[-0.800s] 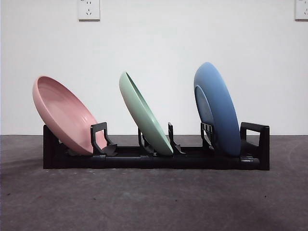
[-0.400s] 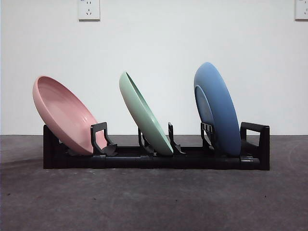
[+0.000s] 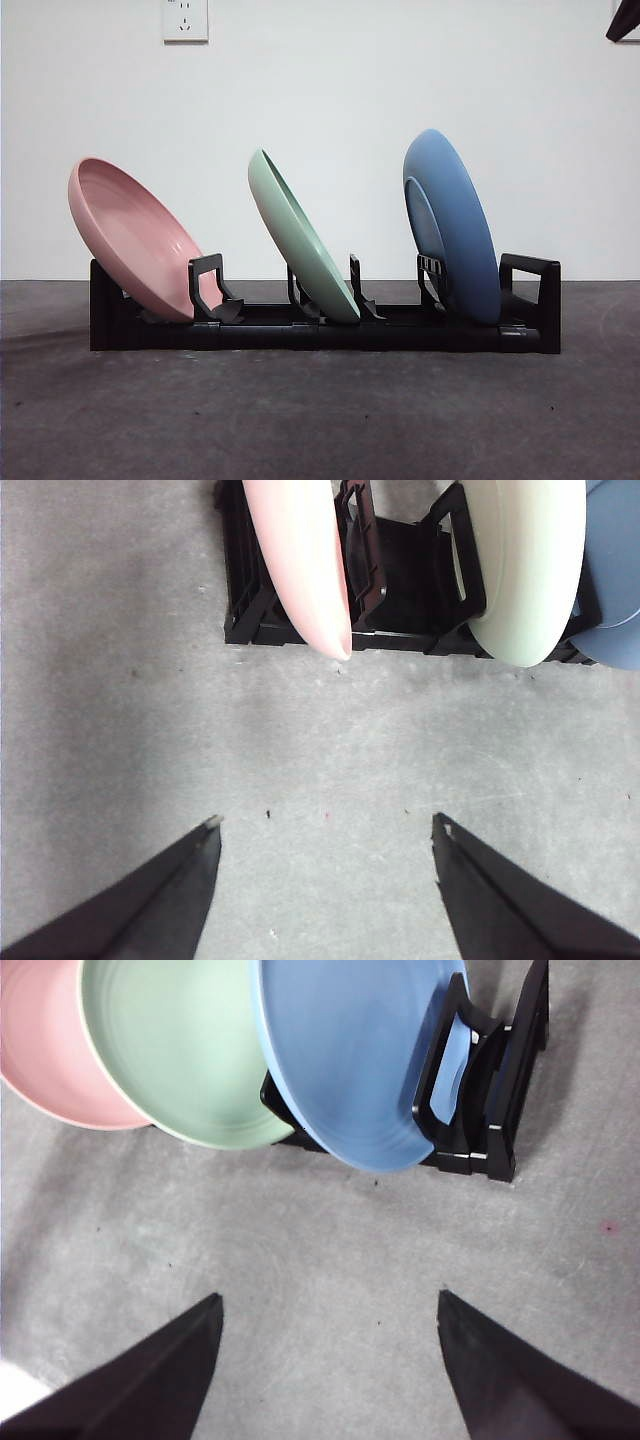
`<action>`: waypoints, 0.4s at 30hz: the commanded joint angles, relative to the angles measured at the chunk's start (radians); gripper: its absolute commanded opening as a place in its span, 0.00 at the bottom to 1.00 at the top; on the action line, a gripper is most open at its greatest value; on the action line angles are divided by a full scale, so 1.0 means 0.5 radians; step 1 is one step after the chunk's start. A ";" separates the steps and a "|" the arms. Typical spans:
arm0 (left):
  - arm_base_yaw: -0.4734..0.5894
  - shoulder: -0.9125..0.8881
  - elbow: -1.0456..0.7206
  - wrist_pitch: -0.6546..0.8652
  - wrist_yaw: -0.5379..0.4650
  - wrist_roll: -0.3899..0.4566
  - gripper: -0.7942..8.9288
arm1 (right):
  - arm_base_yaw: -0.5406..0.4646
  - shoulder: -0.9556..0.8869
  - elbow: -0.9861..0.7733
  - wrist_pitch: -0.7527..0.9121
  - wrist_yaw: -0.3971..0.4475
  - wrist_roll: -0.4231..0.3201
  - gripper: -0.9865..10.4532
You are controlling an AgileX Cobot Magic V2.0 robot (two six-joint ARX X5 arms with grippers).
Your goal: Place the plate
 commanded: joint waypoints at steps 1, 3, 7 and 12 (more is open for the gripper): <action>-0.004 0.008 0.051 0.014 0.013 0.027 0.43 | 0.013 0.108 0.143 0.031 -0.010 0.071 0.38; -0.004 0.008 0.051 0.012 0.013 0.027 0.43 | 0.047 0.287 0.316 0.021 -0.010 0.094 0.38; -0.004 0.008 0.051 0.012 0.014 0.027 0.43 | 0.153 0.764 0.731 0.021 -0.009 0.095 0.38; -0.004 0.008 0.051 0.013 0.013 0.027 0.43 | 0.246 1.303 1.128 0.034 -0.002 0.078 0.38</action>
